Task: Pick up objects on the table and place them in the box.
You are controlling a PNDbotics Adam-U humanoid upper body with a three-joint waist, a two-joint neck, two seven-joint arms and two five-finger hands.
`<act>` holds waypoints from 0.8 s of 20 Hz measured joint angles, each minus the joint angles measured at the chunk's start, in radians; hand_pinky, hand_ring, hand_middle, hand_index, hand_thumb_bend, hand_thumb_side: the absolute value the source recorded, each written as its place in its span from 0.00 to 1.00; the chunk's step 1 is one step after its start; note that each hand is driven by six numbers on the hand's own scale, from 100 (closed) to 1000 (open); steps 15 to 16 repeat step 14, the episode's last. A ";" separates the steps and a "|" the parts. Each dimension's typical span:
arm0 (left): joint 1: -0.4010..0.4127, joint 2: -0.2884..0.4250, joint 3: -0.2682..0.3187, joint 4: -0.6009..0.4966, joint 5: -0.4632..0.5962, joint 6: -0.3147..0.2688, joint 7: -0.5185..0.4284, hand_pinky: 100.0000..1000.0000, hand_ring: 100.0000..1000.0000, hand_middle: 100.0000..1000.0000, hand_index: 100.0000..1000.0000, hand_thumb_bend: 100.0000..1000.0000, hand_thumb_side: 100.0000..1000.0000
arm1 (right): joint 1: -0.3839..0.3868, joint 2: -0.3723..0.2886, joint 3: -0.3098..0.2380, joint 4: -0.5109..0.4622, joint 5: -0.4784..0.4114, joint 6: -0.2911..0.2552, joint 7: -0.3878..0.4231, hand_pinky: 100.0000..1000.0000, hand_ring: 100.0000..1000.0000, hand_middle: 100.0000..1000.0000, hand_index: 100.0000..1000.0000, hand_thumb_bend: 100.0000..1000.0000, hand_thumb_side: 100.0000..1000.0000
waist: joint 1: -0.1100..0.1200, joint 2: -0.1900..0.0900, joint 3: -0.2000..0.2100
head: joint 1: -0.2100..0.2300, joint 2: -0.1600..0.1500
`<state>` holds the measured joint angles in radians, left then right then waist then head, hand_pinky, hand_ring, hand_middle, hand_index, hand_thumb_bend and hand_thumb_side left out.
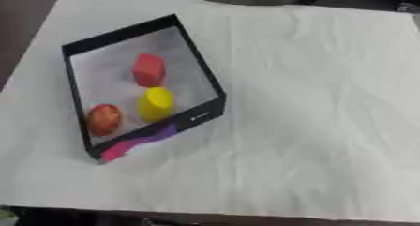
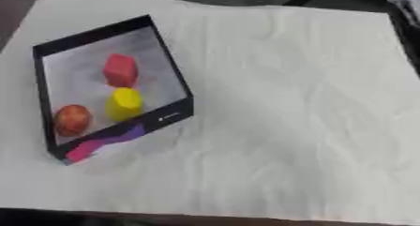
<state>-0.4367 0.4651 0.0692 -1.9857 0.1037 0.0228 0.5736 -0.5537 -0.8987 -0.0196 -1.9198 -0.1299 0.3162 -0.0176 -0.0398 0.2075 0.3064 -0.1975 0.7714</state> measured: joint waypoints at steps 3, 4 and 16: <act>0.012 -0.004 0.007 0.000 0.000 0.006 0.010 0.66 0.58 0.72 0.78 0.46 0.40 | 0.105 0.003 -0.054 -0.031 -0.041 0.004 -0.068 0.90 0.79 0.69 0.81 0.05 0.15 | 0.000 0.000 -0.014 | 0.019 0.000; 0.017 -0.008 0.009 0.000 0.000 0.009 0.013 0.66 0.57 0.72 0.78 0.46 0.40 | 0.137 0.013 -0.070 -0.038 -0.053 0.001 -0.091 0.90 0.79 0.70 0.81 0.05 0.15 | 0.000 0.000 -0.018 | 0.025 0.000; 0.042 -0.036 0.015 0.003 0.016 0.026 0.030 0.66 0.57 0.72 0.77 0.46 0.41 | 0.360 0.191 -0.159 -0.057 -0.121 -0.134 -0.294 0.93 0.83 0.74 0.85 0.00 0.34 | 0.011 0.001 -0.046 | 0.047 0.000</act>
